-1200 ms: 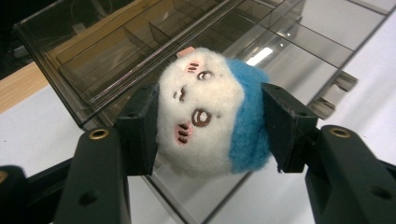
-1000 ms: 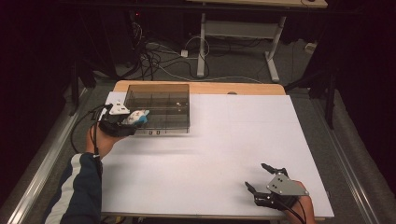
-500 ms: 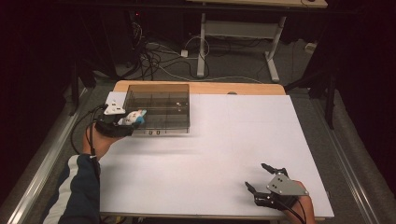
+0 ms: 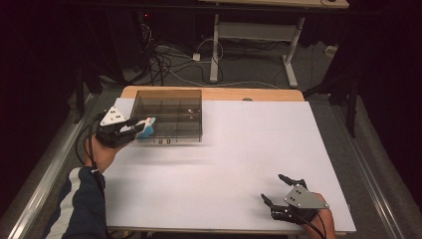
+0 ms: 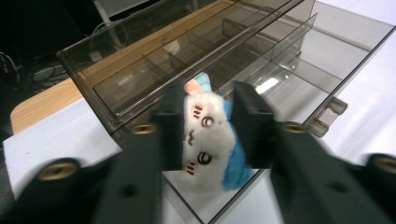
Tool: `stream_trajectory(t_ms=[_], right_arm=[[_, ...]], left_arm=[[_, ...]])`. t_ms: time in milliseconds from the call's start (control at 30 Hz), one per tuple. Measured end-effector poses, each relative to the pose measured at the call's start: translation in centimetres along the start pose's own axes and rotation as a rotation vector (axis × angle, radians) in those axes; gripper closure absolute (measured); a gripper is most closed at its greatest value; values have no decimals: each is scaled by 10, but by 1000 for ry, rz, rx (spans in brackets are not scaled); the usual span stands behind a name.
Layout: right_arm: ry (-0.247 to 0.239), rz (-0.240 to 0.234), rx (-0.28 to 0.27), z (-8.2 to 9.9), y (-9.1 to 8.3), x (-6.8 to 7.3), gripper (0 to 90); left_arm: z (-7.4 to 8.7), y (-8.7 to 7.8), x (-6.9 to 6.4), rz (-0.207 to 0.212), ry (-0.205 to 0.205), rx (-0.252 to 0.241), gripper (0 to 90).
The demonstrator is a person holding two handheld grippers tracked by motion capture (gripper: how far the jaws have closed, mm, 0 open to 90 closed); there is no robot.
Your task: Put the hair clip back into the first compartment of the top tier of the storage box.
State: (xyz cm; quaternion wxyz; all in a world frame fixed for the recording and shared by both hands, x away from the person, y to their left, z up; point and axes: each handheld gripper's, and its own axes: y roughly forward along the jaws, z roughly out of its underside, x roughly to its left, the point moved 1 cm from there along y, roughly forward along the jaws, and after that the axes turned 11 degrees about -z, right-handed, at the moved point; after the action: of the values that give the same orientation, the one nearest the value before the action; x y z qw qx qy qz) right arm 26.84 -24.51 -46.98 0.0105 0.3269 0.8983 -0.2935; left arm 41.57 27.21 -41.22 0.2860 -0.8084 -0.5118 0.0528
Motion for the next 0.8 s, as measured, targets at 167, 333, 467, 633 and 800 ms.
stream_trajectory(t_ms=[167, 333, 467, 633, 800], right_arm=[[0, 1, 0, 0, 0, 0, 211], [1, 1, 3, 0, 0, 1, 211], [4, 4, 3, 0, 0, 0, 211], [-4, 3, 9, 0, 1, 1, 211], [-2, 5, 11, 0, 2, 1, 211]], left_arm=[[4, 8, -3, 2, -3, 14, 736], [4, 11, -5, -5, -3, 6, 736], [9, 10, -7, -15, -14, -11, 735], [15, 10, -10, -35, -19, -46, 735], [19, 10, -11, -50, -21, -68, 734]])
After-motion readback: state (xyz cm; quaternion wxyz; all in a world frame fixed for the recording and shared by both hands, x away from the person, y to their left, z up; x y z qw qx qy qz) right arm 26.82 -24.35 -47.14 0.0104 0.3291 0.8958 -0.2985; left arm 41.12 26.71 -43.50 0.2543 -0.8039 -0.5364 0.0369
